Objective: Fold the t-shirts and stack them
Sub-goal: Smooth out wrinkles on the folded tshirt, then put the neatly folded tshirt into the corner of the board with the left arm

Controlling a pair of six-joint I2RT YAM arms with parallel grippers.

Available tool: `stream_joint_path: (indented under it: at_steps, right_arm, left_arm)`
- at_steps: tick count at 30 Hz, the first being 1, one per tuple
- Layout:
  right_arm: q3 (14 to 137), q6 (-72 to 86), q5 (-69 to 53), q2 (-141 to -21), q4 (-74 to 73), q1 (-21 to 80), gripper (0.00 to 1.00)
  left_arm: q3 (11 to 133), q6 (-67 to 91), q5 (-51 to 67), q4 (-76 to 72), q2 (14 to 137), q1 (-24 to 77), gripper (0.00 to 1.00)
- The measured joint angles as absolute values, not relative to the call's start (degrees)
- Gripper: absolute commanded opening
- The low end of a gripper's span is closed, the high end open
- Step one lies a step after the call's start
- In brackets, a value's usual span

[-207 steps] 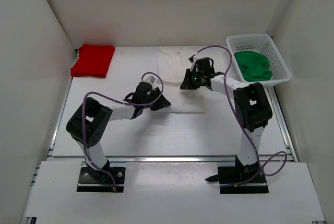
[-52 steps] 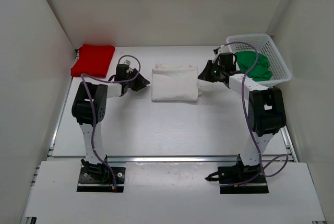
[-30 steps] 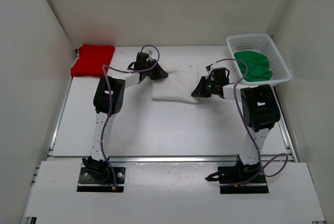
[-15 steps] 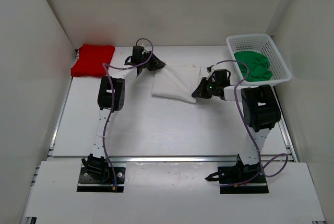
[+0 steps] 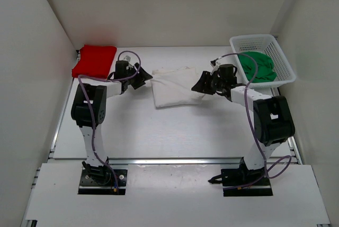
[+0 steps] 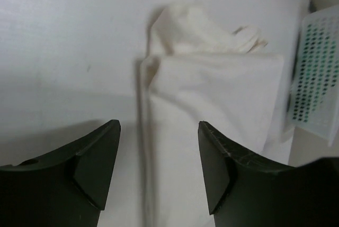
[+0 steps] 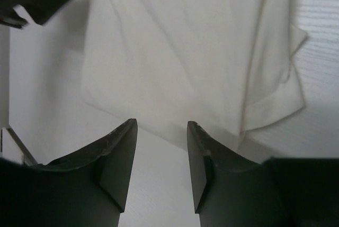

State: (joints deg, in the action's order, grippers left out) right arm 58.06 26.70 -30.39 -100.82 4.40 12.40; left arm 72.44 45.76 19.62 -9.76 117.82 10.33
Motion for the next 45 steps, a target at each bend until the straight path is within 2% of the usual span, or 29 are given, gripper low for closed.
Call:
stream_joint_path:
  at_steps: [7,12,16,17,18,19,21,24,26,32,37,39,41,42,44,45]
  right_arm:
    - [54.74,26.76,-30.46,-92.79,4.89,13.23,0.42]
    - [51.35,26.85,-30.41,-90.70,5.06,13.56,0.42]
    - [48.01,27.11,-30.50,-87.05,4.95,13.78,0.42]
    - [47.51,27.20,-30.52,-85.86,4.89,13.89,0.42]
    - [47.11,27.35,-30.57,-84.68,4.89,14.06,0.43]
    - [46.85,27.44,-30.63,-83.64,5.02,14.22,0.43]
    - [46.11,28.01,-31.29,-81.47,5.93,14.70,0.42]
    - [44.16,29.41,-33.43,-78.98,8.01,14.92,0.42]
    - [42.48,30.20,-34.46,-78.06,9.17,14.76,0.41]
    - [36.80,31.62,-35.66,-75.99,9.98,12.16,0.40]
    - [35.79,32.40,-36.14,-76.05,10.24,10.55,0.40]
    - [35.79,32.58,-36.69,-76.44,11.00,10.48,0.40]
    - [35.79,32.69,-37.15,-77.12,11.38,10.63,0.40]
    - [35.79,32.77,-37.39,-77.52,11.46,10.85,0.40]
    - [35.79,32.80,-37.93,-78.37,11.75,11.20,0.40]
    - [35.79,32.82,-38.28,-78.74,11.84,11.46,0.40]
  left_arm:
    - [55.37,43.29,19.27,-15.31,109.49,10.87,0.81]
    - [54.13,42.24,18.81,-17.93,109.51,14.55,0.73]
    - [58.50,42.19,18.44,-18.46,113.49,18.15,0.68]
    - [60.16,42.37,18.39,-18.48,114.76,18.83,0.64]
    - [61.80,42.46,18.28,-18.46,116.01,19.27,0.53]
    - [63.64,42.61,17.93,-18.28,117.51,19.62,0.47]
    - [66.85,43.88,18.13,-18.61,120.77,20.14,0.23]
    - [73.43,45.67,19.49,-17.15,125.58,20.56,0.05]
    - [80.01,45.50,19.42,-14.50,128.77,20.86,0.00]
    - [102.52,43.22,19.53,-1.19,134.78,20.91,0.00]
    - [122.10,42.24,22.39,7.46,135.96,15.33,0.00]
    - [124.75,42.61,23.14,7.25,135.02,10.39,0.00]
    - [122.45,43.44,23.42,6.09,132.81,4.23,0.03]
    - [119.31,44.07,23.29,4.69,131.17,0.58,0.09]
    - [108.73,46.09,22.65,-0.49,126.89,-6.50,0.35]
    - [101.69,47.90,21.71,-3.64,124.53,-10.66,0.41]
